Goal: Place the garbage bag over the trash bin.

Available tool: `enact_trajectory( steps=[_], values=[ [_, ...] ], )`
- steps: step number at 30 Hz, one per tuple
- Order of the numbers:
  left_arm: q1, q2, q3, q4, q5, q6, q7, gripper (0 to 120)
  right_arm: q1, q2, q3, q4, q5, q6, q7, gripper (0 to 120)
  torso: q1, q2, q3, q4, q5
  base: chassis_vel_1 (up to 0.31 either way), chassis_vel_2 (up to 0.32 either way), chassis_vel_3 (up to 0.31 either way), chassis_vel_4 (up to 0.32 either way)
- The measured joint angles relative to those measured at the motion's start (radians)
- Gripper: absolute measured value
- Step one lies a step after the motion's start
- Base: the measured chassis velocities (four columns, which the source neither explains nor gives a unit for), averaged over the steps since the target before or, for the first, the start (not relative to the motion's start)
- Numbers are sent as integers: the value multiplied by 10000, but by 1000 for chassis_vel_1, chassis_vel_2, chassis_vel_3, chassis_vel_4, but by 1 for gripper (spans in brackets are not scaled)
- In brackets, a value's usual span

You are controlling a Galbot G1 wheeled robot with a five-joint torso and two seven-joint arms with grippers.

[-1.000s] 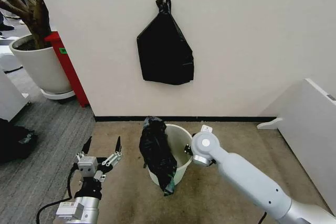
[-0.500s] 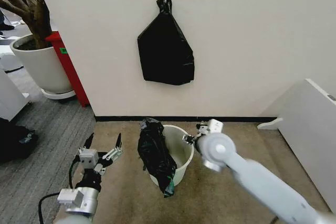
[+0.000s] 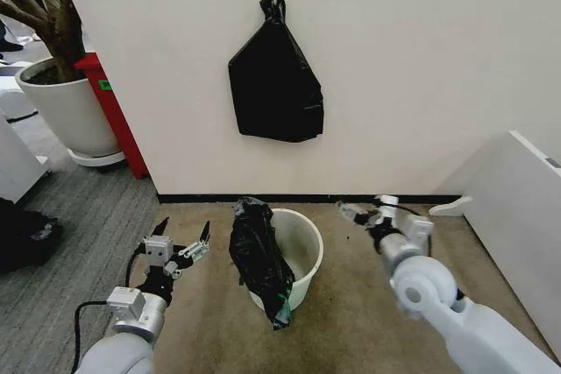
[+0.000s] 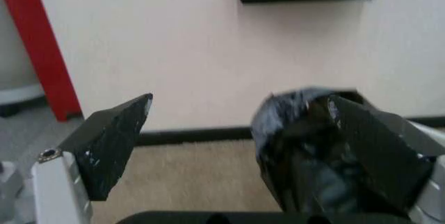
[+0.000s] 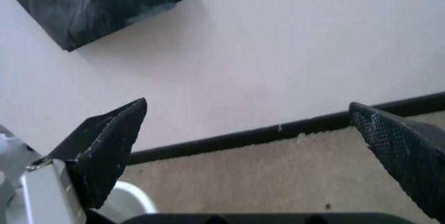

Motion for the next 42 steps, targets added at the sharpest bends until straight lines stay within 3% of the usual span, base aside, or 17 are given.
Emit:
enact_trajectory(
  steps=[1,8,13,17,24,32,38,42],
  values=[
    [-133,71,157,92,-94,100,-2,100,-542,111,561,-85,-543,284,-721,100,0,0,0,-2,0,0,0,0,0],
    [-912,412,841,311,-696,935,-53,100,-2605,985,2622,-165,-3019,1256,-2329,100,0,1,0,-5,-2,0,0,0,0],
    [-1332,732,1181,314,-1130,1780,-253,100,-3764,1828,3318,58,-3977,1814,-3042,100,0,1,-1,-4,-4,0,0,0,0],
    [-1778,941,1359,216,-1879,2602,-589,100,-4278,2242,3400,146,-4299,1981,-3237,100,0,1,0,-4,-4,0,0,0,0],
    [-3559,1236,2152,52,-3980,4196,-1671,100,-4548,2773,3292,188,-4496,2095,-3304,100,0,0,0,-2,-3,0,0,0,0],
    [-6296,639,3782,52,-7189,6370,-4339,100,-4369,2829,3207,95,-4429,2038,-3236,100,0,0,2,-3,-3,0,0,0,0],
    [-7187,295,4049,440,-8125,7240,-5870,100,-4261,2787,3118,-20,-4253,1917,-3167,100,0,0,2,-4,-3,0,0,0,0],
    [-7304,210,4096,560,-8434,7386,-6254,100,-4217,2772,3060,-89,-4226,1900,-3159,100,0,0,1,-2,-2,0,0,0,0]
  ],
)
